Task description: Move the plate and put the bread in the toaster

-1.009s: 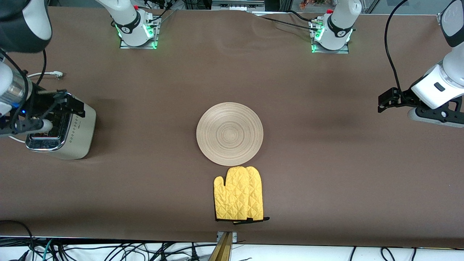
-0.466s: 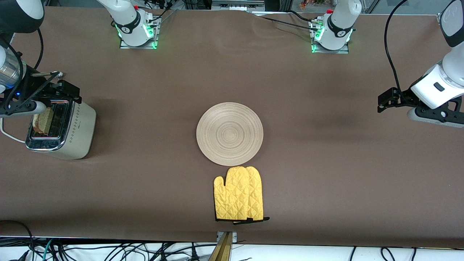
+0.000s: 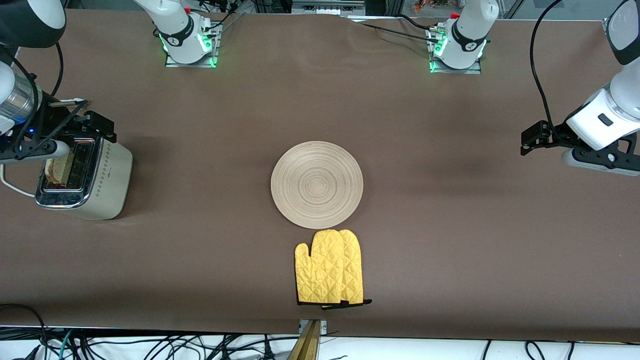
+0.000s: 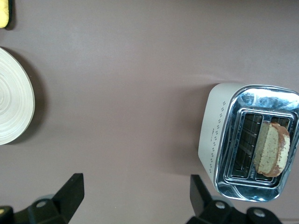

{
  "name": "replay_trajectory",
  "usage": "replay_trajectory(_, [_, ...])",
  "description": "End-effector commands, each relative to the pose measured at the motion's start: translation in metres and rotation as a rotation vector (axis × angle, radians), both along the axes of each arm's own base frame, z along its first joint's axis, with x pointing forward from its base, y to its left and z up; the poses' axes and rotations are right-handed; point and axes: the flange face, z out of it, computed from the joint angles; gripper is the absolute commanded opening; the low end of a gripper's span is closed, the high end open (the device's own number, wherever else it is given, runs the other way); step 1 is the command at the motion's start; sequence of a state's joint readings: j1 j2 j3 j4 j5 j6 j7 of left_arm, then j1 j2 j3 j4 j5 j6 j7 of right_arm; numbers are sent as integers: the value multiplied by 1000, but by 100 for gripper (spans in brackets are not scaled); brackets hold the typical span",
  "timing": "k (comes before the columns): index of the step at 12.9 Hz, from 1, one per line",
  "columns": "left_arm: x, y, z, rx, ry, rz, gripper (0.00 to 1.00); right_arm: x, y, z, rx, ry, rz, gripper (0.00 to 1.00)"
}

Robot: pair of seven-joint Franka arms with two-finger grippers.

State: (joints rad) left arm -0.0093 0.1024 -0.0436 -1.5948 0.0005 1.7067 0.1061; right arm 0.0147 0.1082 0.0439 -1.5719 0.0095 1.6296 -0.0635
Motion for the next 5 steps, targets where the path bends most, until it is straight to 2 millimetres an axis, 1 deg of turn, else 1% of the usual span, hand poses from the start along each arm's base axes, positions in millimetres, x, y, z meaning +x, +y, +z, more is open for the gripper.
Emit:
replay_trajectory(1, [3,-2,5,-15,1,-8,100,-4,-2,4,-10,-11,-12,100])
replay_trajectory(5, [3,-2,5,-15,-1,-7,100,-3,-3,5,-28,-15,-5,100])
